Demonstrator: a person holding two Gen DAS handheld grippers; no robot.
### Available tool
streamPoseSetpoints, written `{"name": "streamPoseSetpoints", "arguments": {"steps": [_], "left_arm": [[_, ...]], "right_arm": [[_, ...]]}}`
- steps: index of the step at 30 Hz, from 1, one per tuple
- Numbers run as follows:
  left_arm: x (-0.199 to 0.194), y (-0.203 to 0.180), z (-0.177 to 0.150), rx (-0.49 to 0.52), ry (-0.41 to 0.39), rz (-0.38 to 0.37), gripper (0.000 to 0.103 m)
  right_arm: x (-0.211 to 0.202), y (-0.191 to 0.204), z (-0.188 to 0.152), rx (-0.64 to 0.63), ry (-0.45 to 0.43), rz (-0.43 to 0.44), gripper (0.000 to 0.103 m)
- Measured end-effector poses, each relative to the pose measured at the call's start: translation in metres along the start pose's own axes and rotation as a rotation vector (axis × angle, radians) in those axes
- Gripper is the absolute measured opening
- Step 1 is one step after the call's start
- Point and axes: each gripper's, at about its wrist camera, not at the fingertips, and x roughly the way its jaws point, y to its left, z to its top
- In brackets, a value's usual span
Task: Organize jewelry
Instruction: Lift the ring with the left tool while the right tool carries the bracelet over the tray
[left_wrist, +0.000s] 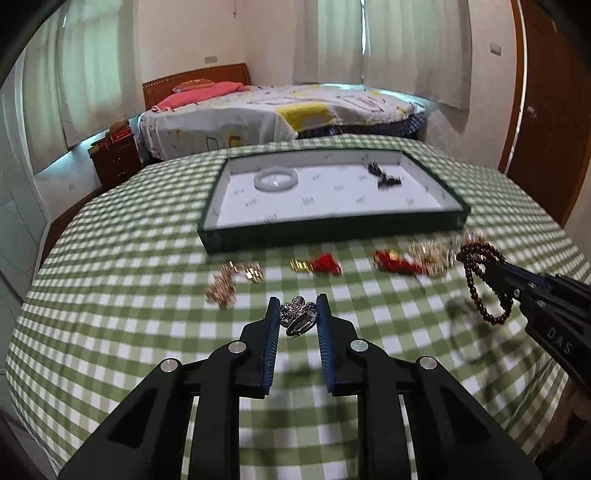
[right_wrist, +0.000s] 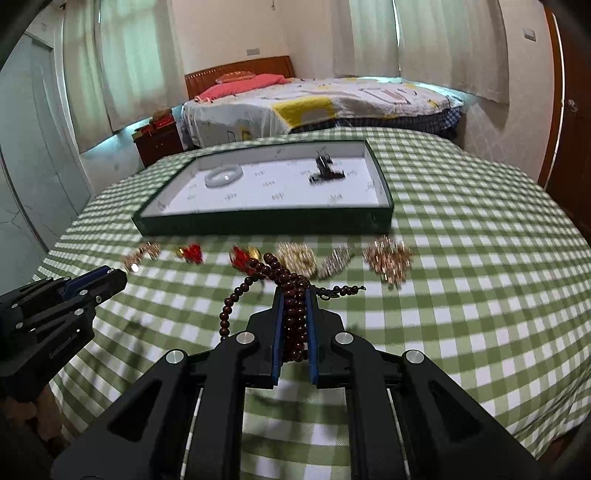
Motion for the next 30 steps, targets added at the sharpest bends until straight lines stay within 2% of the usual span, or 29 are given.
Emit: {"name": "streamPoseSetpoints", "arguments": {"steps": [8,16,23,30], "left_arm": [[0.006,0.009,0.048,-0.022,-0.073,-0.016,0.021],[0.041,0.007,0.112,-0.016,-0.148,-0.022,0.021],[0.100,-0.002,0.154,-0.014,-0.119,-0.012,0.021],[0.164,-0.009,0.174,0.006,-0.019,0.006,0.021]], "right_arm": [[0.005,0.006,0.050,0.006,-0.057,0.046,0.011],[0.040,0.006,0.115,-0.002,-0.114,0.055,0.011],[0.101,0.002,0.156,-0.004,-0.086,0.052,0.011],[0.164,0.000,0.167,-0.011,0.003,0.044,0.011]]}}
